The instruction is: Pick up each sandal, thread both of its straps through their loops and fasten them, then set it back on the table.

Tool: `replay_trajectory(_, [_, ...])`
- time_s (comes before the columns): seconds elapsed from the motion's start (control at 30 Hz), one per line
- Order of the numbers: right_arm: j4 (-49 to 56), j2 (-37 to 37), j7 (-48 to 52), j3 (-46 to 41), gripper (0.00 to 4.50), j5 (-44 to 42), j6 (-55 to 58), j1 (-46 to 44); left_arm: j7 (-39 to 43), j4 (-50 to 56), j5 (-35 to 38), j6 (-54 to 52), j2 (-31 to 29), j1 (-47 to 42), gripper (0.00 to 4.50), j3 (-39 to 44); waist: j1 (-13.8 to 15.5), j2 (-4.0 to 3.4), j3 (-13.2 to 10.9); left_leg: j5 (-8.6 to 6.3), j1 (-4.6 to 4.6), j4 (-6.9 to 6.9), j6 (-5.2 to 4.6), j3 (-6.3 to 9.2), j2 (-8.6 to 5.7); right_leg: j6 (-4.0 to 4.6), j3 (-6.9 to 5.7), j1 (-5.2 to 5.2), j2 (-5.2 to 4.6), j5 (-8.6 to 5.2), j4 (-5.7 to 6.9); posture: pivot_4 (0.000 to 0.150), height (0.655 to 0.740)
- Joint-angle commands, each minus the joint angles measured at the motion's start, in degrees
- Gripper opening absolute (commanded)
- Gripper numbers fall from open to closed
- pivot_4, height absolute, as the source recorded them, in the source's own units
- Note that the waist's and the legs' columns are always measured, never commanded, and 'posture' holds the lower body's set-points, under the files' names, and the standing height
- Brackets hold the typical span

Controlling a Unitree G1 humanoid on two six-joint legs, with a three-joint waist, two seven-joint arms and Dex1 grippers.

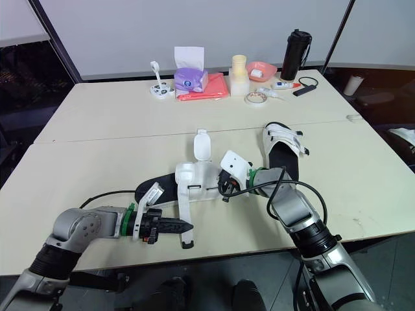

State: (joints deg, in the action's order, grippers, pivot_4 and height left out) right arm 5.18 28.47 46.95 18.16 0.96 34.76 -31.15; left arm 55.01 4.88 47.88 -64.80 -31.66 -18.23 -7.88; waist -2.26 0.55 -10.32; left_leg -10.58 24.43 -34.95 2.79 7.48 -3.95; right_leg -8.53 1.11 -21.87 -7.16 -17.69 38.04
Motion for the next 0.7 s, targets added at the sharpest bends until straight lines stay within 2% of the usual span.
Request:
replay_trajectory(0.03, [1.0,-0.2,0.5,1.2,0.0,-0.3,0.7,0.7,-0.1,1.4,2.7,-1.0,0.8,-2.3,0.05,3.6,0.0,0.0,0.0,0.0,0.0,0.0,0.0,0.0,0.0,0.0,0.0,0.0,0.0,0.0,0.0,0.15,0.74])
replay_trajectory(0.33, [0.5,-0.3,0.4,1.0,0.0,-0.2,0.5,0.7,-2.4,-5.2,8.2,-5.1,4.0,-13.7,0.05,12.5,0.0,0.02,0.0,0.0,0.0,0.03,0.0,0.0,-0.02,-0.01,-0.03,0.01,-0.01,0.0,-0.03,0.15,0.74])
replay_trajectory(0.5, [0.3,-0.7,0.3,1.2,0.0,-0.1,0.3,0.5,-2.4,-11.8,4.9,-2.0,4.7,-19.3,0.05,12.5,-0.1,0.04,0.0,0.0,0.0,0.03,0.0,-0.01,-0.03,-0.02,-0.04,0.02,0.0,0.0,-0.03,0.15,0.74])
replay_trajectory(0.7, [-0.4,-1.1,0.0,1.2,0.0,0.0,0.0,0.1,3.5,-22.0,-1.4,4.4,5.8,-23.8,0.05,8.1,-0.2,0.05,0.0,0.01,0.0,0.05,0.01,-0.03,-0.02,-0.02,-0.04,0.0,0.01,0.0,-0.05,0.15,0.74])
